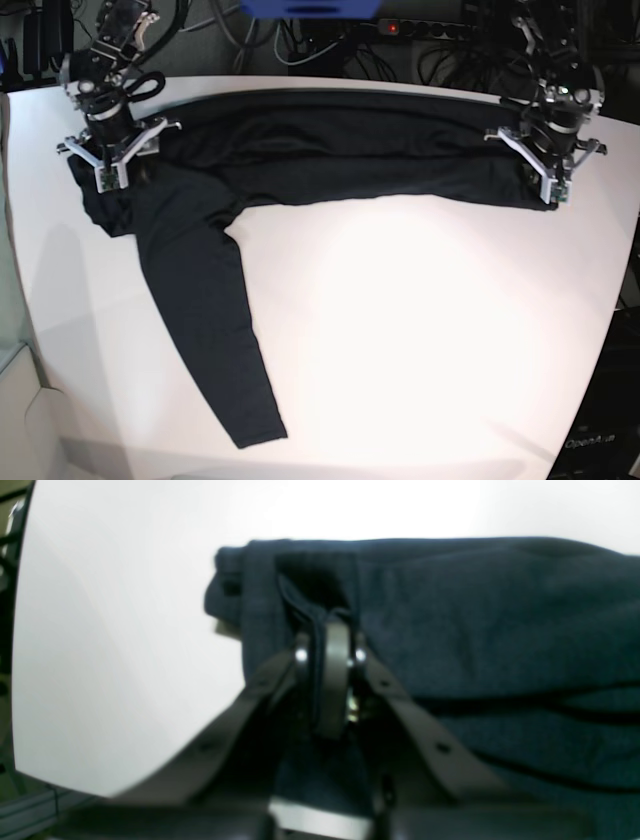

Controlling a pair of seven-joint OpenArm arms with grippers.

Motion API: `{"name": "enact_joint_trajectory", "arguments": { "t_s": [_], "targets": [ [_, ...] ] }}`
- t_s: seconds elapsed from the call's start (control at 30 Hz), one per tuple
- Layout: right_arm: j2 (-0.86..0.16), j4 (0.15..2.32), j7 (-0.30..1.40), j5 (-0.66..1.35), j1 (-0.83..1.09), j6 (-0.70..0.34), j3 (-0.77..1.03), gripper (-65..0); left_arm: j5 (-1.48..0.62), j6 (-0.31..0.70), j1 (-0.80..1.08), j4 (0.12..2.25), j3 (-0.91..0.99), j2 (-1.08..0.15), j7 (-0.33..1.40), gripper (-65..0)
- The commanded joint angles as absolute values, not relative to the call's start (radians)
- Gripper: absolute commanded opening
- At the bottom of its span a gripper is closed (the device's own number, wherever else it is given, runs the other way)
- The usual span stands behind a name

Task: Fold the T-shirt properly
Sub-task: 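Drag the band ends with both grippers toward the robot's base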

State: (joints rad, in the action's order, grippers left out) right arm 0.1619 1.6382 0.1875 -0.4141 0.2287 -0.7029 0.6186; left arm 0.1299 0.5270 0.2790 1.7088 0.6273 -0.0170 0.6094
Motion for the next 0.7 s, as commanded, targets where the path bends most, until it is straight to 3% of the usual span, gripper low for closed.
{"name": "enact_joint_trajectory", "arguments": {
  "t_s": [0.0,0.17,0.43,0.67],
  "targets": [
    [0.157,1.649,0.165,-0.401,0.226,-0.698,0.618,-31.5,0.122,0.526,0.272,1.724,0.63,-0.025,0.588,-65.0],
    [0.157,1.643,0.163,-0.401,0.226,-0.698,0.618,-35.6,0.124,0.526,0.272,1.724,0.631,-0.025,0.588,-65.0],
    [0.157,1.643,0.163,-0.401,0.22,-0.698,0.616,-63.8,0.124,0.526,0.272,1.724,0.636,-0.028,0.588,-65.0],
    [0.157,1.679,0.16,-0.401,0.225,-0.698,0.618,-64.8,0.124,0.526,0.275,1.724,0.638,-0.031,0.588,-65.0]
  ]
}}
